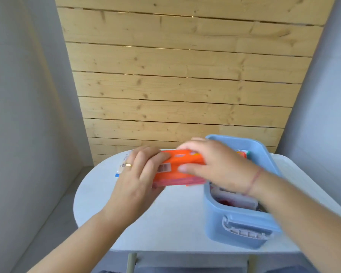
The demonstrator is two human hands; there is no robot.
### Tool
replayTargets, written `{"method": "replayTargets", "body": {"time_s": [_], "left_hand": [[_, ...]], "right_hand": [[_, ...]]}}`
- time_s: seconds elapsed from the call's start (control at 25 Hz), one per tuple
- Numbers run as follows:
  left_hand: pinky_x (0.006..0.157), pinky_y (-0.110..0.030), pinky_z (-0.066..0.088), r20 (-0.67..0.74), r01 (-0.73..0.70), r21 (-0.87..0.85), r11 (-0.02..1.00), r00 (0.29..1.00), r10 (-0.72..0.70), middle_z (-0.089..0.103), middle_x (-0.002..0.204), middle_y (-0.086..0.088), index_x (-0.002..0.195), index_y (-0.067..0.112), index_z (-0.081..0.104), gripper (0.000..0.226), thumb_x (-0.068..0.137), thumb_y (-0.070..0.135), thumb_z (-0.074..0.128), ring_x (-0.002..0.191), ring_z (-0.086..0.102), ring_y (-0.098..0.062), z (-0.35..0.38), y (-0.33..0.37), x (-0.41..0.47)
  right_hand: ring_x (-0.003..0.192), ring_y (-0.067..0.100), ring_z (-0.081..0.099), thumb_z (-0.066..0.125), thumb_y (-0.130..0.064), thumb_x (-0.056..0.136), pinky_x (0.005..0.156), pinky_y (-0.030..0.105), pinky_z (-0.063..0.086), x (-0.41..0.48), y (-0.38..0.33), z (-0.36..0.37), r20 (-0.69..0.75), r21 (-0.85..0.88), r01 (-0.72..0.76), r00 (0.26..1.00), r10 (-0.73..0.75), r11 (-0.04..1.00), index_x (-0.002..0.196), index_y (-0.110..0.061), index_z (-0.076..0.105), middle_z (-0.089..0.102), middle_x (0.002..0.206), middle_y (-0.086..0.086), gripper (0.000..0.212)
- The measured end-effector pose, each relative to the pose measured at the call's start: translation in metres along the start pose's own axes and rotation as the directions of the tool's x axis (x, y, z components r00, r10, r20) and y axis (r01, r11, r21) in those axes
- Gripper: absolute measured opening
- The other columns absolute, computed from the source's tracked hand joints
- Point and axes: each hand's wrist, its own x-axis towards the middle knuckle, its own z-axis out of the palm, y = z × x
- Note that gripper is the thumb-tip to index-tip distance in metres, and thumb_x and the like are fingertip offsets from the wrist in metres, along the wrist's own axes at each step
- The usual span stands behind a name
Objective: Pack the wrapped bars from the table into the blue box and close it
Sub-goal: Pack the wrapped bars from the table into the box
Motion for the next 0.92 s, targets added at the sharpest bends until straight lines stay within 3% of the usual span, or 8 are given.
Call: {"method": "replayTargets", "body": {"time_s": [0.12, 0.16, 0.24, 0.32, 0.4, 0.68, 0.8, 0.92], "left_hand": [[0.106, -0.012, 0.024, 0.363, 0.176, -0.333, 0.926, 0.931, -0.047, 0.026, 0.141, 0.014, 0.140, 0.033, 0.028, 0.093, 0.063, 0.054, 0.077, 0.134, 0.029, -0.007, 0.011, 0.033, 0.039], [0.104, -0.004, 0.022, 0.541, 0.354, -0.439, 0.826, 0.838, -0.072, 0.020, 0.146, 0.020, 0.142, 0.041, 0.020, 0.098, 0.062, 0.058, 0.075, 0.136, 0.022, 0.002, 0.017, 0.037, 0.049], [0.094, 0.001, 0.029, 0.742, 0.655, -0.488, 0.577, 0.659, -0.121, 0.025, 0.149, 0.022, 0.142, 0.046, 0.024, 0.078, 0.075, 0.058, 0.063, 0.132, 0.029, 0.005, 0.035, 0.042, 0.061], [0.091, -0.007, 0.033, 0.776, 0.763, -0.421, 0.491, 0.583, -0.241, 0.036, 0.146, 0.016, 0.138, 0.039, 0.040, 0.051, 0.089, 0.048, 0.052, 0.128, 0.037, -0.001, 0.060, 0.048, 0.064], [0.093, -0.007, 0.030, 0.774, 0.757, -0.401, 0.516, 0.581, -0.251, 0.033, 0.149, 0.012, 0.137, 0.029, 0.046, 0.042, 0.096, 0.034, 0.047, 0.126, 0.034, 0.000, 0.077, 0.051, 0.055], [0.098, -0.012, 0.024, 0.812, 0.790, -0.317, 0.524, 0.512, -0.280, 0.018, 0.155, 0.021, 0.142, 0.022, 0.040, 0.043, 0.099, 0.019, 0.041, 0.125, 0.022, 0.009, 0.095, 0.048, 0.050], [0.101, -0.012, 0.023, 0.793, 0.771, -0.331, 0.544, 0.540, -0.282, 0.020, 0.150, 0.026, 0.142, 0.023, 0.041, 0.045, 0.098, 0.017, 0.044, 0.127, 0.021, 0.010, 0.097, 0.046, 0.044], [0.096, -0.011, 0.035, 0.782, 0.787, -0.423, 0.450, 0.568, -0.259, 0.036, 0.138, 0.032, 0.131, 0.027, 0.054, 0.037, 0.095, 0.018, 0.051, 0.121, 0.041, 0.012, 0.099, 0.039, 0.041]], "right_hand": [[0.085, 0.000, 0.058, 0.068, -0.036, 0.081, 0.077, 0.016, 0.043, -0.042, 0.036, -0.047, -0.011, 0.018, -0.100, 0.995, 0.100, 0.995, 0.101, -0.025, 0.064, 0.065, 0.094, -0.010, 0.024], [0.087, 0.001, 0.059, 0.069, -0.032, 0.082, 0.079, 0.019, 0.045, -0.057, 0.049, -0.052, -0.003, 0.016, -0.160, 0.987, 0.160, 0.987, 0.103, -0.026, 0.064, 0.066, 0.096, -0.009, 0.023], [0.090, 0.002, 0.060, 0.069, -0.026, 0.082, 0.081, 0.022, 0.046, -0.082, 0.072, -0.053, 0.014, 0.055, -0.253, 0.967, 0.253, 0.966, 0.104, -0.029, 0.063, 0.065, 0.098, -0.011, 0.023], [0.092, -0.006, 0.058, 0.069, -0.028, 0.082, 0.078, 0.010, 0.043, -0.100, 0.087, -0.052, 0.039, 0.068, -0.291, 0.956, 0.289, 0.954, 0.102, -0.034, 0.060, 0.063, 0.097, -0.016, 0.023], [0.094, -0.011, 0.054, 0.068, -0.031, 0.082, 0.078, 0.005, 0.040, -0.107, 0.094, -0.051, 0.062, 0.022, -0.317, 0.947, 0.316, 0.948, 0.102, -0.038, 0.058, 0.061, 0.099, -0.020, 0.024], [0.098, 0.007, 0.050, 0.067, -0.041, 0.080, 0.088, 0.022, 0.041, -0.093, 0.094, -0.002, 0.155, -0.052, -0.313, 0.936, 0.317, 0.948, 0.102, -0.031, 0.063, 0.055, 0.102, -0.012, 0.025], [0.081, 0.000, 0.051, 0.066, -0.045, 0.080, 0.077, 0.014, 0.041, -0.095, 0.103, -0.016, 0.266, 0.077, -0.361, 0.906, 0.330, 0.929, 0.091, -0.041, 0.066, 0.056, 0.095, -0.012, 0.012], [0.059, -0.003, 0.049, 0.070, -0.022, 0.080, 0.061, 0.010, 0.042, -0.089, 0.104, -0.007, 0.299, 0.084, -0.359, 0.899, 0.321, 0.929, 0.079, -0.039, 0.064, 0.059, 0.079, -0.009, 0.019]]}}
